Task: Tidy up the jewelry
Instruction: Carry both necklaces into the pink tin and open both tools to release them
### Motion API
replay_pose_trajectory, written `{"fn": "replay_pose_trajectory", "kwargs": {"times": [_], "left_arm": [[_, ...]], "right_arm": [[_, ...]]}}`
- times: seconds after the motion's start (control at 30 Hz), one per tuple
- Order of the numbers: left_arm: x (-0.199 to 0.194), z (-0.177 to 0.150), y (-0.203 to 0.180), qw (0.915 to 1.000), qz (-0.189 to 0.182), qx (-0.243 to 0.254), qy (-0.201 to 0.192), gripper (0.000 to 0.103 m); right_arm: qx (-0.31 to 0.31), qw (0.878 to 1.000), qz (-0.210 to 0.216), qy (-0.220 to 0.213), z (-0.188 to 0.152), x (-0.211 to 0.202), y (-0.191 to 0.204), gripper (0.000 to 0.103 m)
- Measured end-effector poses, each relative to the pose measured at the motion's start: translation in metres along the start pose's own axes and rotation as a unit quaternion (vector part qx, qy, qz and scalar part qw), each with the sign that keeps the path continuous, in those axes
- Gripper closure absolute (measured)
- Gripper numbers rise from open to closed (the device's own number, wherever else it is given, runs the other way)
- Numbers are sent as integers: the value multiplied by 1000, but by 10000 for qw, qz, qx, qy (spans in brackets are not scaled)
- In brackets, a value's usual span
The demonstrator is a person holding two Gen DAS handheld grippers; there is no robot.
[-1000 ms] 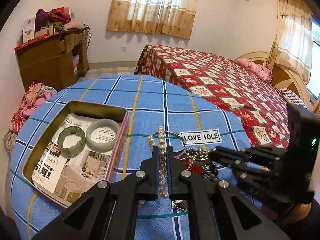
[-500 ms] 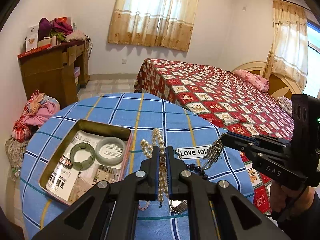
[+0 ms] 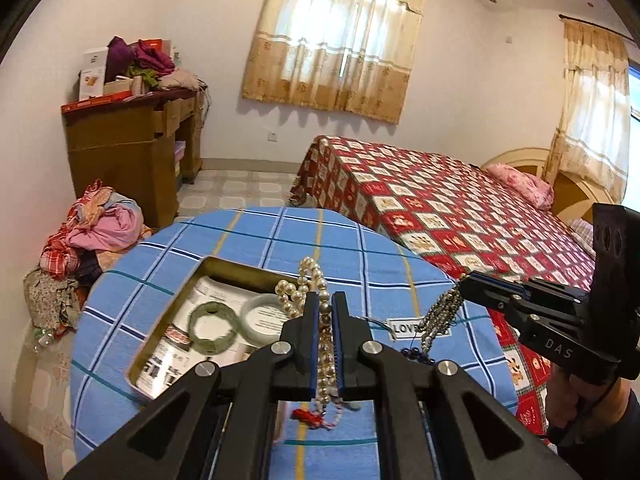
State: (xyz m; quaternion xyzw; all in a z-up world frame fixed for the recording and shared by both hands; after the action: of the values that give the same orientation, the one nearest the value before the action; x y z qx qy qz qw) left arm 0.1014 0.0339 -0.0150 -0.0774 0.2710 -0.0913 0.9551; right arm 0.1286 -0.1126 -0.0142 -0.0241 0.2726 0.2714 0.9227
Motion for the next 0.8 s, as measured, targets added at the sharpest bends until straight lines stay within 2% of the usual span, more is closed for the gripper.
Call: {"fn": "replay_pose_trajectory", "kwargs": {"times": [0.43,0.8], "left_arm": [[2,8,51,9989,432,-153,-1,98],[12,10,81,9977,633,-231,69,98]], "right_arm": [[-417,9987,301,28,23,26,43,90],[-710,9962,502,101,34,52,80,90]]}}
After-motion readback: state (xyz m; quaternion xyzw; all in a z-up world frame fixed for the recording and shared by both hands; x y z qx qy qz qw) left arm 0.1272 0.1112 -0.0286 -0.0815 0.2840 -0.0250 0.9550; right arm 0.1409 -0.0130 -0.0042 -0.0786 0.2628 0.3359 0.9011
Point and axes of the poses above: each gripper's, at about its wrist camera, not at the fingertips, and x roughly the way its jaws point, y to its left, z to its top, the point moved 8 cm from there along x, roughly the way its jaws point, and after that the axes turned 2 degrees about -y, right-handed, at the moved point
